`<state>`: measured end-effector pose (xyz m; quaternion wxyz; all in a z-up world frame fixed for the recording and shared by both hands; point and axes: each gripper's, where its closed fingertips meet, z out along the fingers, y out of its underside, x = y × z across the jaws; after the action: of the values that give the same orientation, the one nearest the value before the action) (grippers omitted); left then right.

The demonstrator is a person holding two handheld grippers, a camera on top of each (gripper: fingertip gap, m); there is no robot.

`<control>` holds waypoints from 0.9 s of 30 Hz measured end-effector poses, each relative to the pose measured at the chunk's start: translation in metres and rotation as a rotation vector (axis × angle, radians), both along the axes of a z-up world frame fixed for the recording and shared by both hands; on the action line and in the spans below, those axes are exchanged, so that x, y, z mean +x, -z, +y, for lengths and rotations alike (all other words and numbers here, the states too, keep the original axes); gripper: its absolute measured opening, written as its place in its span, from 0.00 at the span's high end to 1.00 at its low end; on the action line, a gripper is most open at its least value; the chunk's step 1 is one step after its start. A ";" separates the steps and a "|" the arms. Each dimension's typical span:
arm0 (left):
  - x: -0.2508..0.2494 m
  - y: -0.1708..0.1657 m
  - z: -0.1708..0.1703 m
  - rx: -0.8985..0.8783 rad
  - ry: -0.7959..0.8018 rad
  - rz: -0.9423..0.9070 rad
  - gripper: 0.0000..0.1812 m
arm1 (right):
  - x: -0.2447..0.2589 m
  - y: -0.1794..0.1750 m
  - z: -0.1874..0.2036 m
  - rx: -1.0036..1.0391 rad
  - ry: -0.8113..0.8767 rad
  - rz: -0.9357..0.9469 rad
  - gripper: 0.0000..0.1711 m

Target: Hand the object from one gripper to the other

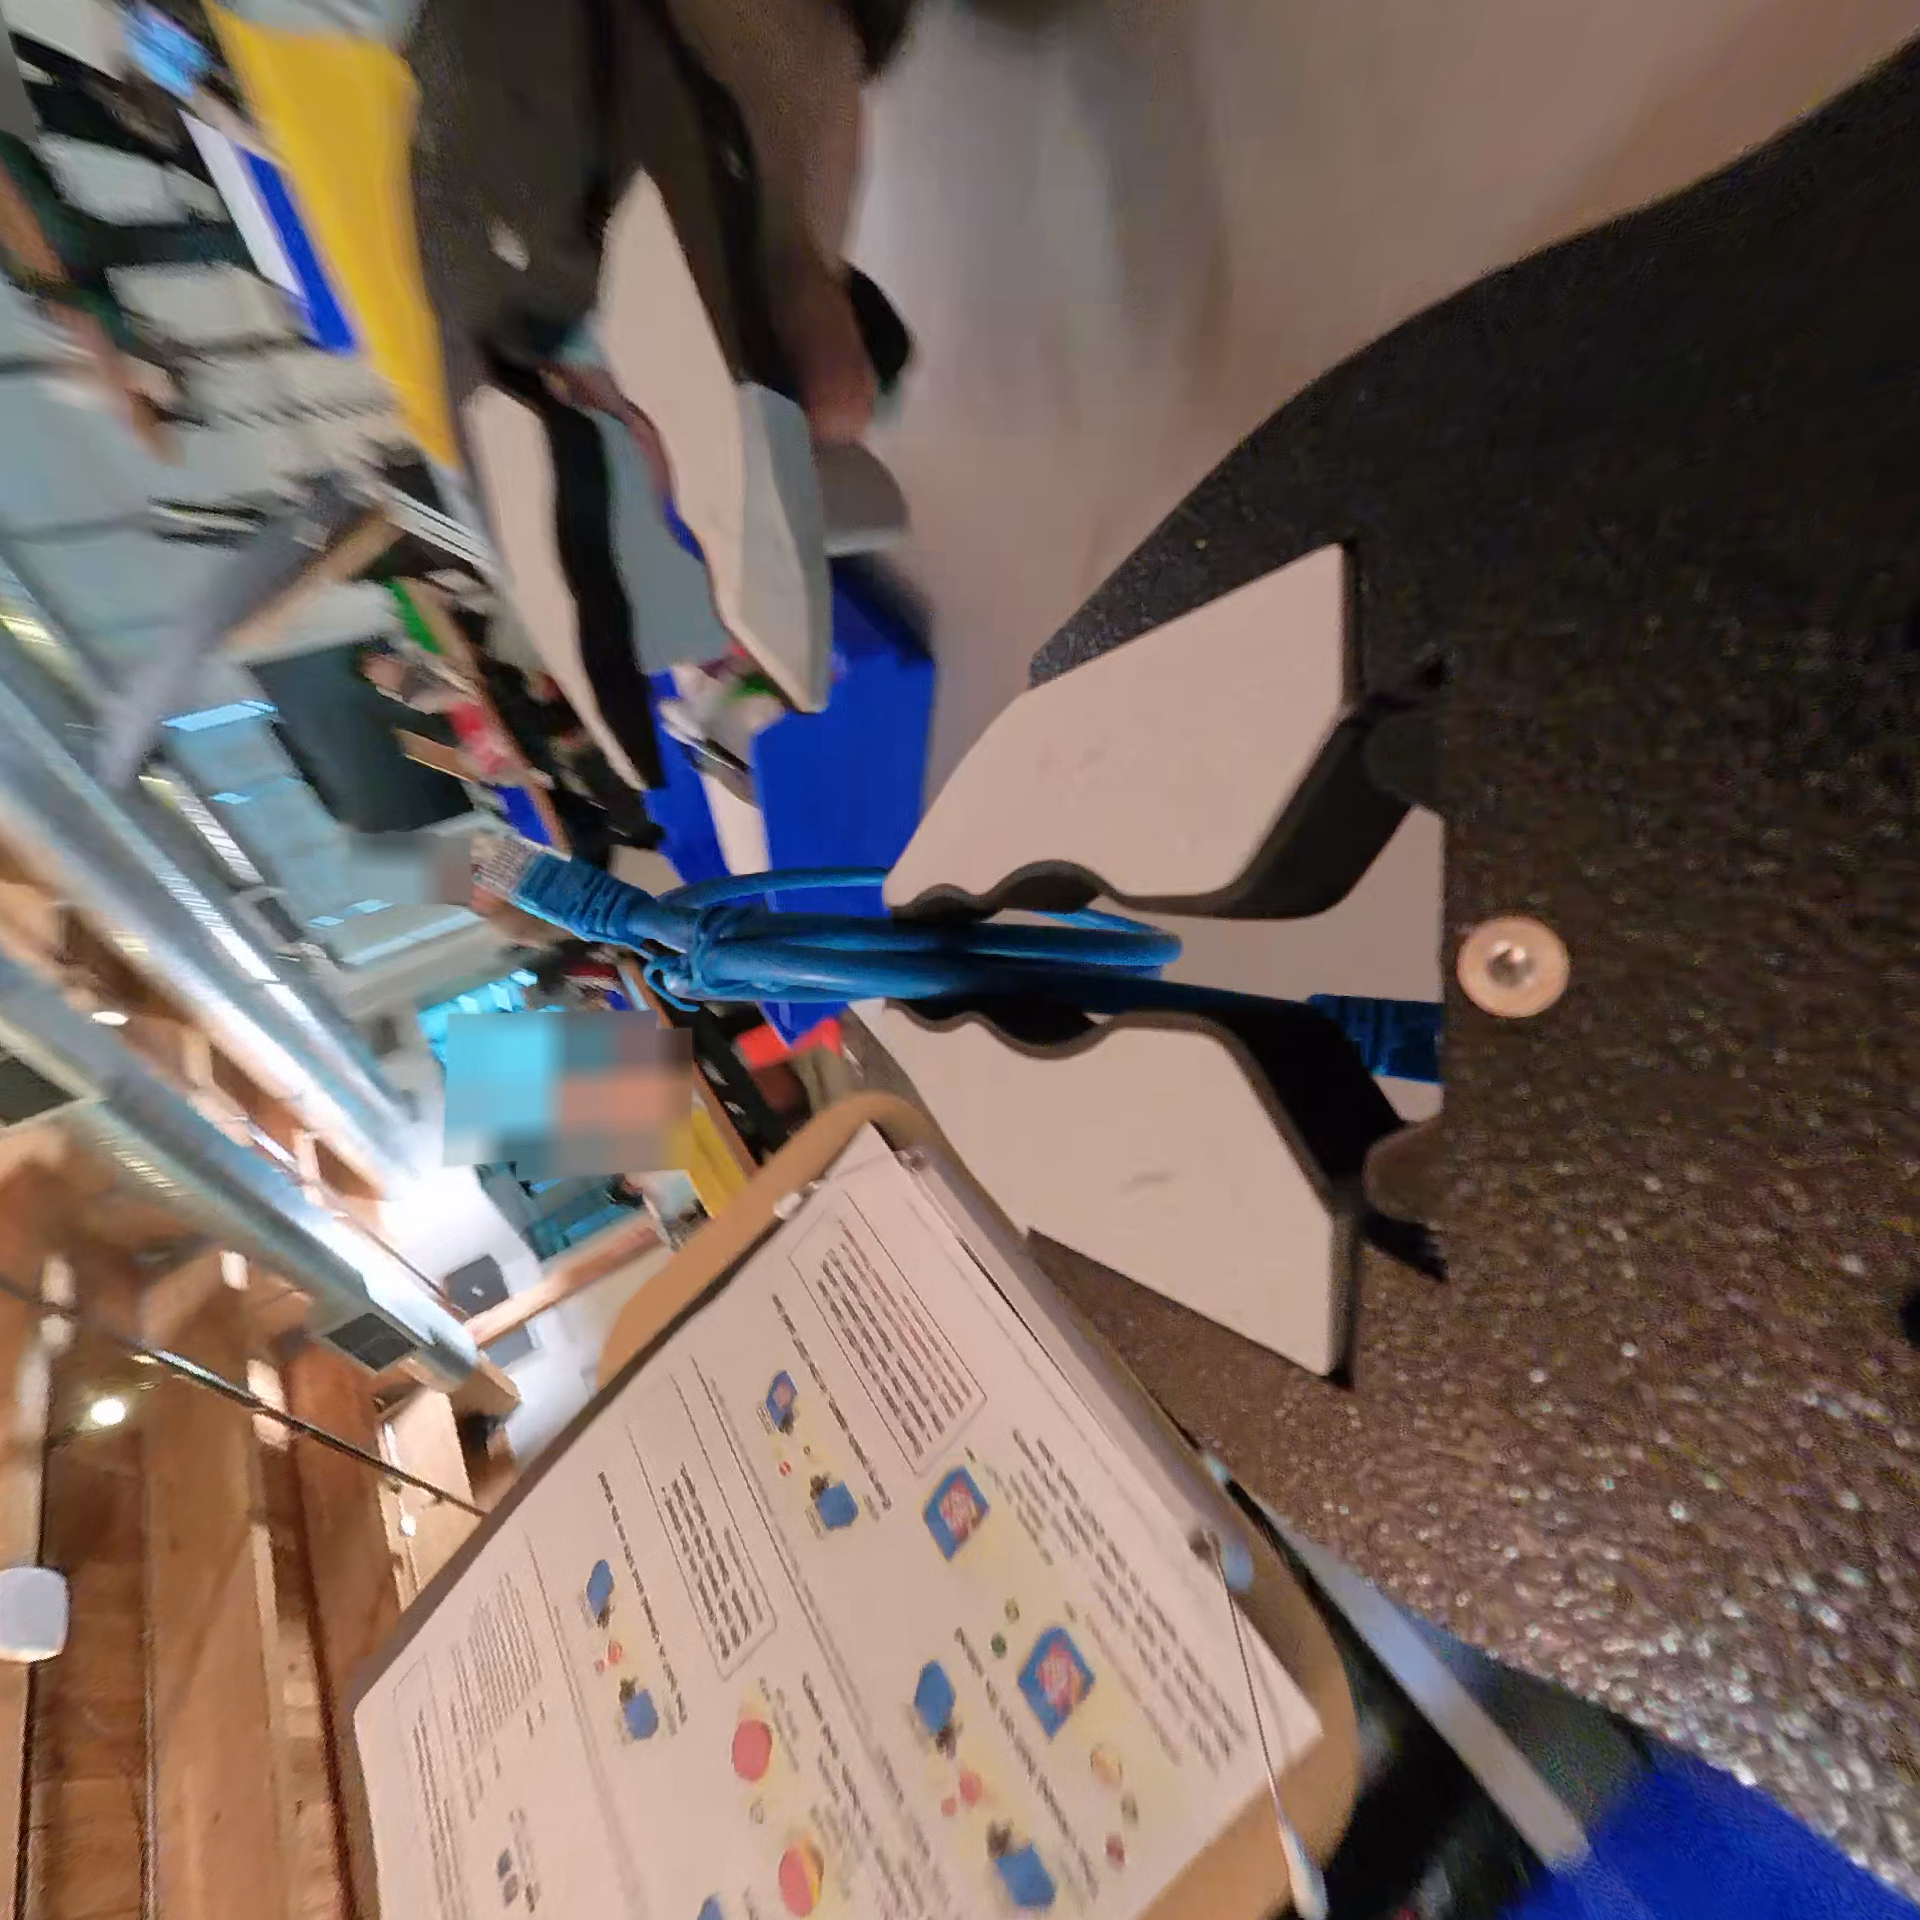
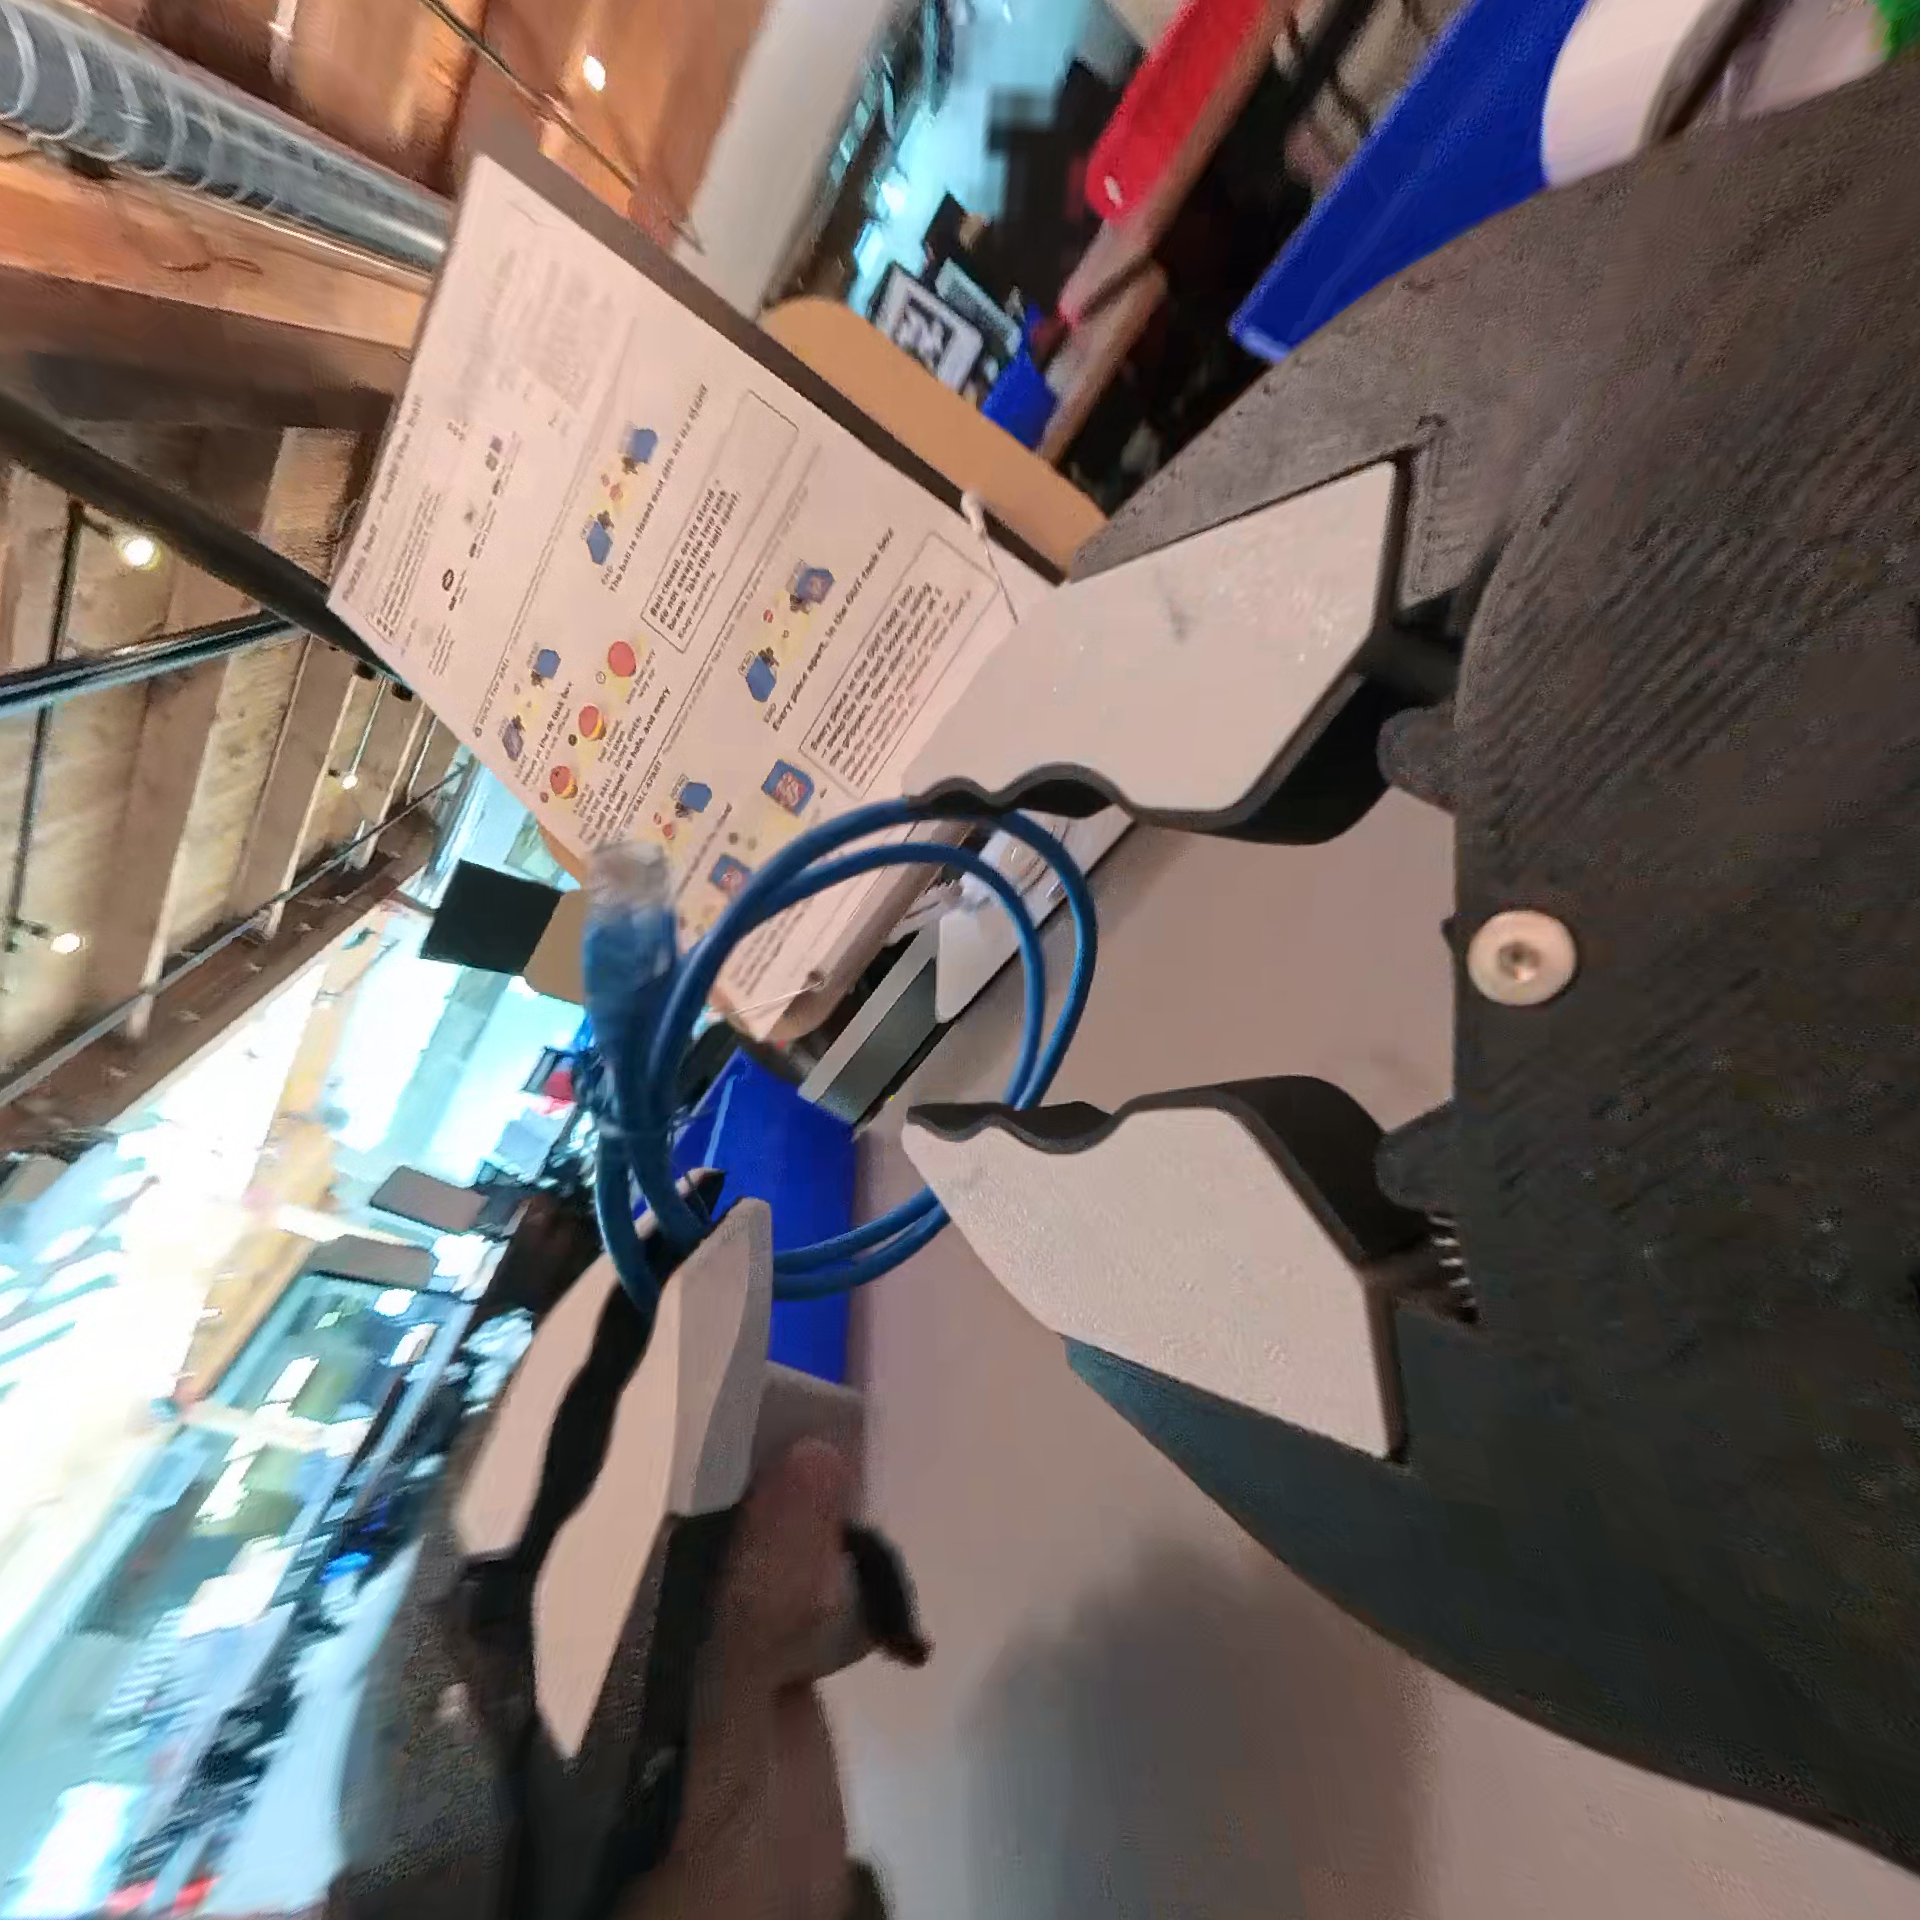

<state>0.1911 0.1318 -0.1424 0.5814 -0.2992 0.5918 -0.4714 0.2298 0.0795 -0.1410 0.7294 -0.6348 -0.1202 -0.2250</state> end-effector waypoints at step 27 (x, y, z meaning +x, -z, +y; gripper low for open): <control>-0.011 -0.018 -0.005 0.284 -0.139 -0.188 0.70 | 0.014 -0.004 -0.009 -0.076 0.253 -0.372 0.92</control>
<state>0.1800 0.1269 -0.1243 0.7019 -0.2088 0.5734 -0.3674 0.2443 0.0706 -0.1366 0.6363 -0.6194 -0.1803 -0.4230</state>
